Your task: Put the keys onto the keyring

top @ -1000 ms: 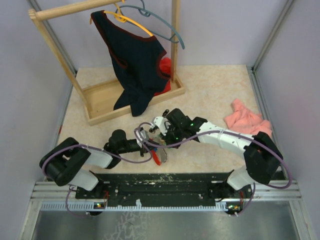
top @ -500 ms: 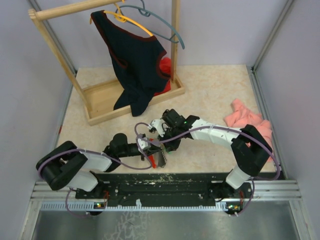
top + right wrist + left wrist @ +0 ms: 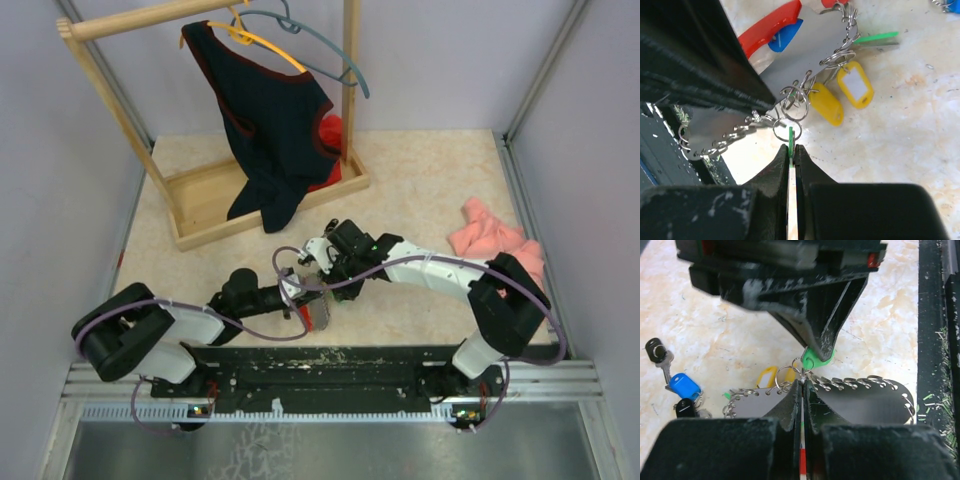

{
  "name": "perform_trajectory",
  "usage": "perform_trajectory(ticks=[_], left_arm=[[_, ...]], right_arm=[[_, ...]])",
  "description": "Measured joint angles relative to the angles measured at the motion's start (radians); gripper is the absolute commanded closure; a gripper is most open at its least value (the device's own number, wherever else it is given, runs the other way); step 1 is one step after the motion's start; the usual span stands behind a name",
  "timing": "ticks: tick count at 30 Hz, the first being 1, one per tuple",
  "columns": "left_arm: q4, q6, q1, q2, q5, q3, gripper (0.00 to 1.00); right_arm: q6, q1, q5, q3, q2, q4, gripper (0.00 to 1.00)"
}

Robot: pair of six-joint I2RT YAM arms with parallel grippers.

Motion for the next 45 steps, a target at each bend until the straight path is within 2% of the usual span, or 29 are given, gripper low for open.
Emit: perform_trajectory(ticks=[3, 6, 10, 20, 29, 35, 45], left_arm=[[0.000, 0.000, -0.005, -0.008, -0.040, -0.001, 0.88], [0.000, 0.000, -0.006, -0.014, -0.063, -0.002, 0.75], [-0.001, -0.002, -0.006, -0.015, -0.072, -0.004, 0.68], [-0.088, -0.054, -0.006, -0.114, -0.010, -0.014, 0.62], [-0.209, -0.080, -0.006, -0.056, 0.002, 0.039, 0.62], [-0.341, -0.101, -0.004, -0.028, -0.029, 0.087, 0.60], [-0.566, -0.155, -0.006, 0.003, -0.066, 0.184, 0.56]], right_arm=[[-0.016, 0.002, 0.010, -0.039, -0.065, 0.031, 1.00], [-0.031, 0.008, 0.013, -0.050, -0.115, 0.047, 1.00], [-0.047, 0.023, 0.017, -0.050, -0.122, 0.057, 1.00], [-0.059, 0.049, 0.024, -0.048, -0.112, 0.061, 1.00], [-0.065, 0.058, 0.041, -0.021, -0.068, 0.060, 1.00], [-0.029, 0.040, 0.117, -0.023, -0.019, 0.059, 1.00], [0.045, 0.024, 0.274, -0.047, 0.018, 0.104, 0.70]])
